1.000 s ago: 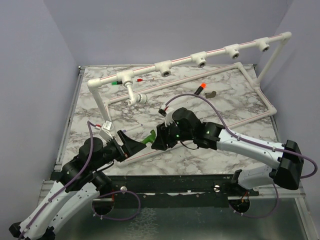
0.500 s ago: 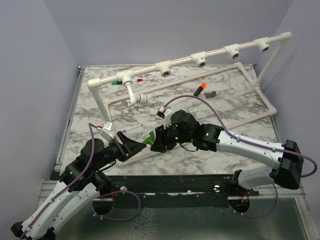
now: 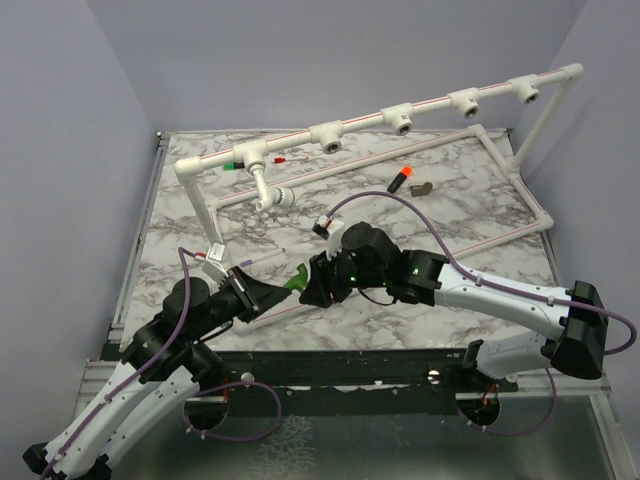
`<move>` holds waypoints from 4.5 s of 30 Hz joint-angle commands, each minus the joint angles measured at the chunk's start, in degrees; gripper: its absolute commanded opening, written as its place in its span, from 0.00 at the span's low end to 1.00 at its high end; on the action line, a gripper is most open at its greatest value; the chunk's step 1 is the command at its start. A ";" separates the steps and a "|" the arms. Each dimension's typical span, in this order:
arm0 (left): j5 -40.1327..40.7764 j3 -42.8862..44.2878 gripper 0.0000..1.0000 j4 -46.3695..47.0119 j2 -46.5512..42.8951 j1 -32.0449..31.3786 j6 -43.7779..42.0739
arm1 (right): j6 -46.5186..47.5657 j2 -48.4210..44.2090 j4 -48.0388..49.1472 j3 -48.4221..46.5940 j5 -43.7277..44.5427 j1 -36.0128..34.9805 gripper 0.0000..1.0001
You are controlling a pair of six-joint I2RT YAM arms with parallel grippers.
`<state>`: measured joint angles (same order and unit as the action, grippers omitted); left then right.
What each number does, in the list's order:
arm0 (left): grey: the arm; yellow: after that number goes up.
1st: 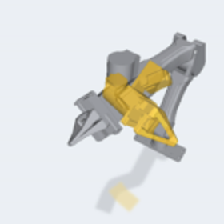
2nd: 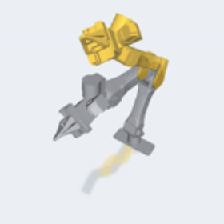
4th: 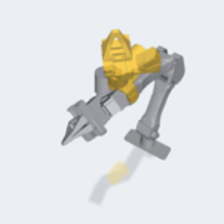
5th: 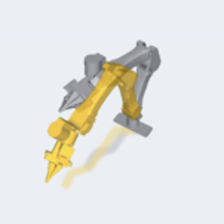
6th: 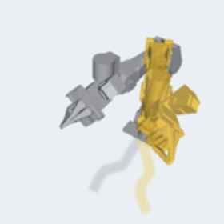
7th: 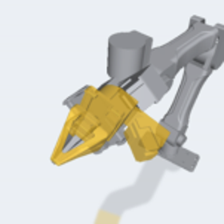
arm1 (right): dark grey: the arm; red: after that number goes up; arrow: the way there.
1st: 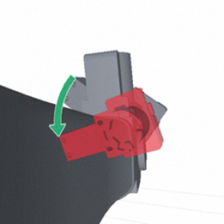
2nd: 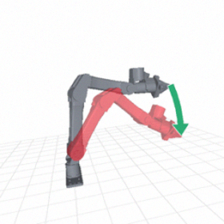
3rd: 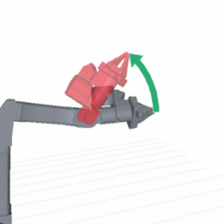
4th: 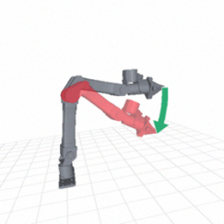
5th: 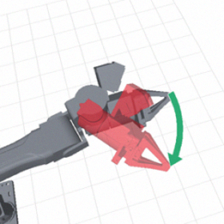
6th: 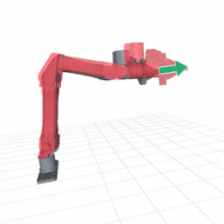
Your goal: Install the water faucets
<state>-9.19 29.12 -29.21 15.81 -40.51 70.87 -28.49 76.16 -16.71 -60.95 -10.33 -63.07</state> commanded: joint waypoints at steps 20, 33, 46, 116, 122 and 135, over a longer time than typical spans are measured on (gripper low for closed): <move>2.47 1.35 0.00 0.90 -2.19 -0.13 3.35 | 10.93 -11.97 -0.23 1.11 0.84 -0.67 0.85; -0.42 0.67 0.00 9.12 -0.57 -0.17 7.92 | 41.00 -27.84 7.50 13.02 -6.97 -0.74 0.88; -7.78 -2.39 0.00 13.14 -2.43 -0.14 15.64 | 75.42 -30.04 20.57 23.26 -1.63 -0.74 0.84; -16.04 3.71 0.86 9.15 0.59 -0.25 6.34 | 102.13 -24.99 30.40 25.55 3.60 -9.88 0.00; -12.24 8.71 0.96 5.29 2.51 -0.19 -1.76 | 91.81 -25.83 21.21 22.44 5.79 -9.88 0.01; -7.97 15.52 0.98 1.07 6.28 -0.17 -21.17 | 56.37 -20.42 6.61 13.45 12.45 -9.80 0.01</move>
<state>-19.25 41.56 -25.43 19.40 -40.60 59.22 42.11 54.02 -3.92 -45.63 -1.67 -72.44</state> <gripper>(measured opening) 0.983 0.270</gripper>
